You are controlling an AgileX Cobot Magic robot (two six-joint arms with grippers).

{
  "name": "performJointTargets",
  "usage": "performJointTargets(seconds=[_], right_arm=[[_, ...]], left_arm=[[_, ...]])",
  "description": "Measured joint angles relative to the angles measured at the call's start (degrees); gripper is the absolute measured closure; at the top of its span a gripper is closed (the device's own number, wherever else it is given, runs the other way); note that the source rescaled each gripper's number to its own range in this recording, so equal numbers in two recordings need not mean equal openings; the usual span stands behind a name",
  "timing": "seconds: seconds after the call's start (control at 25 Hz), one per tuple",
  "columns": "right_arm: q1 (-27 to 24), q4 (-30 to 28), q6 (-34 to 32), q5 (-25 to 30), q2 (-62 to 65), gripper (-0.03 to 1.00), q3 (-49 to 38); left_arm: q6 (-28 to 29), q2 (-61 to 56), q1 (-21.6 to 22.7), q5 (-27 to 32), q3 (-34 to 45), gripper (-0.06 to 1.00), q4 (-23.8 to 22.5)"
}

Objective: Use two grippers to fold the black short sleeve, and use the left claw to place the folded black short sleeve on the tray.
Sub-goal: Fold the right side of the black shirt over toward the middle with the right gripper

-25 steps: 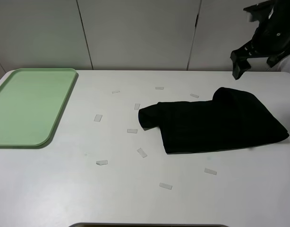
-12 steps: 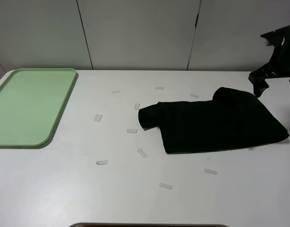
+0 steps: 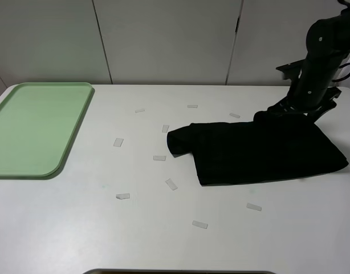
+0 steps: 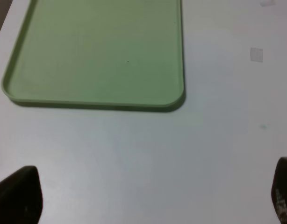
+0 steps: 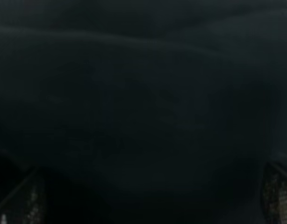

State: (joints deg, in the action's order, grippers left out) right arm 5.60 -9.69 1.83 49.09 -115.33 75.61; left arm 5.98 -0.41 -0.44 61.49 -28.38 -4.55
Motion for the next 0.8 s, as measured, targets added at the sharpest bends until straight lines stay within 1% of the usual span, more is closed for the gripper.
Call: performJointTargets(seconds=[0.2,0.36,0.52,0.64,0.8], right_arm=[[2.6,0.6,0.1,-0.9,-2.0,-0.03,-0.5],[3.1,1.0,0.8,-1.0,-2.1,-0.03,-0.6],[3.2,1.9,1.2,-0.3,1.6,-0.03,-0.6],[3.2,2.7,1.4,1.5,7.2,-0.03,-0.6],[3.2,4.4,1.4,6.6,15.2,-0.03,-0.6]], left_arm=[[0.0,0.0,0.0,0.0,0.0,-0.04,0.0],[0.0,0.0,0.0,0.0,0.0,-0.04,0.0],[0.0,0.0,0.0,0.0,0.0,-0.04,0.0],[0.0,0.0,0.0,0.0,0.0,-0.04,0.0],[0.0,0.0,0.0,0.0,0.0,-0.04,0.0]])
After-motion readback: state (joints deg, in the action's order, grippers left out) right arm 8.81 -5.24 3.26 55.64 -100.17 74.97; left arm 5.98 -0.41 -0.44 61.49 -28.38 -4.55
